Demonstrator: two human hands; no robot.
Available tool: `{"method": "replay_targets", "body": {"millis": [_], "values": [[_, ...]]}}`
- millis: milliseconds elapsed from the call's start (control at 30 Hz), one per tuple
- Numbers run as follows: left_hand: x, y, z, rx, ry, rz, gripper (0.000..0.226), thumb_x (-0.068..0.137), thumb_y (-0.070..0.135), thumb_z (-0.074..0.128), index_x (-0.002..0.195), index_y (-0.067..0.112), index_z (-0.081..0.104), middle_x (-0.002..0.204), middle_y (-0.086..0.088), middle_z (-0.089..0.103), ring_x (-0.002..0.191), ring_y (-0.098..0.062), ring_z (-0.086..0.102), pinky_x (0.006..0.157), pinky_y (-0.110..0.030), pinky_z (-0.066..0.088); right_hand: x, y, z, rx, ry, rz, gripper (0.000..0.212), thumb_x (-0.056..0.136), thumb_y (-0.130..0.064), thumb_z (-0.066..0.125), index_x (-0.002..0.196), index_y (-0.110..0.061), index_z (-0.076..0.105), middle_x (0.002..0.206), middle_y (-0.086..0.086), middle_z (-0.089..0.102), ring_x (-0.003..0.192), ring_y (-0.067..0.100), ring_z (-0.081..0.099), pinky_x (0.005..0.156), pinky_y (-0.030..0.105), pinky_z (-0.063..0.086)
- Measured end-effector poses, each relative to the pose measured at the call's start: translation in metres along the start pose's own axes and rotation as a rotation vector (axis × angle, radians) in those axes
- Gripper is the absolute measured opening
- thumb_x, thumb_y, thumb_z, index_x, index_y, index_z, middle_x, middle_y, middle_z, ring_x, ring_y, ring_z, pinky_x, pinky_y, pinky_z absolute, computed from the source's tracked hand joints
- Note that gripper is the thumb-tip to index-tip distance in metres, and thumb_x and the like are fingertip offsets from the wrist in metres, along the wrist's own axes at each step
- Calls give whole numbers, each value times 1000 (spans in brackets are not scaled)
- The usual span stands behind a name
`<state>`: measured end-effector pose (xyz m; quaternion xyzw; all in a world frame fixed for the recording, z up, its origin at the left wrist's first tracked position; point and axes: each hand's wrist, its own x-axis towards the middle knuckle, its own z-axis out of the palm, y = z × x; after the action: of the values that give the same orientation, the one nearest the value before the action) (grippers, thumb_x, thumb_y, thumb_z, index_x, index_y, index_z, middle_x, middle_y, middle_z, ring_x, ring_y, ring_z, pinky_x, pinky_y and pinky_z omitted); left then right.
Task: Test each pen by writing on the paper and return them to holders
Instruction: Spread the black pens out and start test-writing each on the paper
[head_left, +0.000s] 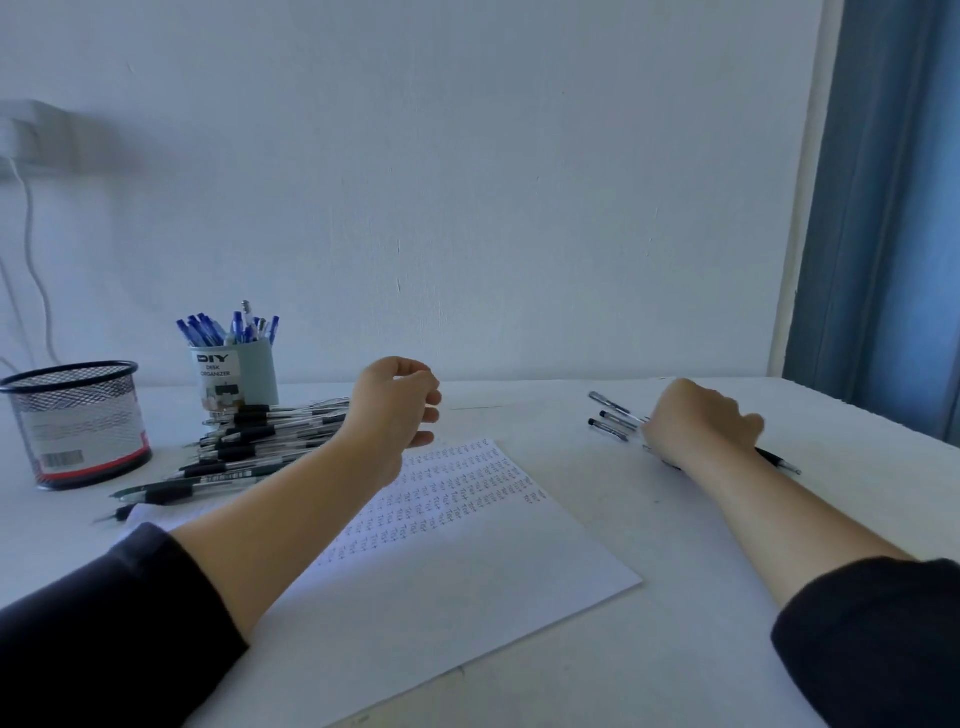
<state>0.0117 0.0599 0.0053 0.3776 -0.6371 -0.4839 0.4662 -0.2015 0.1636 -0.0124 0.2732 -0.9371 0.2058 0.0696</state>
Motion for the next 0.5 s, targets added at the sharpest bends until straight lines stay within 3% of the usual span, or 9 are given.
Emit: {"method": "replay_targets", "body": {"millis": [233,300,367,433,500], "values": [[23,12,-30,100,95,76,18,92,3,46,82,10,60,80,-6,60,69,-17,56,60,-29,49,-7,-7,2,-152,-19,-78,6,91,-16,43,97,-17,46,122,8,52,121,30,35,96,38,27],[33,15,-44,348,90,134,17,91,3,49,83,7,63,84,-10,64,67,-18,55,61,-29,49,-10,-13,4,-144,-20,-211,25,95,-29,41,114,-17,53,132,7,46,126,31,31,99,39,27],[40,15,-58,755,7,181,16,91,4,50,89,4,67,92,-12,66,65,-17,54,59,-25,46,-17,-21,6,-44,-87,-388,43,96,-44,41,134,-26,47,141,3,42,132,29,27,103,39,25],[42,15,-70,1123,-133,137,15,91,6,53,95,6,68,105,-8,66,72,-16,55,64,-23,42,-31,-33,8,80,-229,-566,50,95,-48,42,141,-31,39,147,-2,39,139,23,22,108,38,22],[40,16,-79,1304,-253,43,14,88,4,58,97,9,68,113,-5,62,84,-16,53,70,-23,39,-41,-44,14,157,-373,-663,50,95,-49,43,142,-34,37,151,-3,34,143,18,17,114,36,19]]}}
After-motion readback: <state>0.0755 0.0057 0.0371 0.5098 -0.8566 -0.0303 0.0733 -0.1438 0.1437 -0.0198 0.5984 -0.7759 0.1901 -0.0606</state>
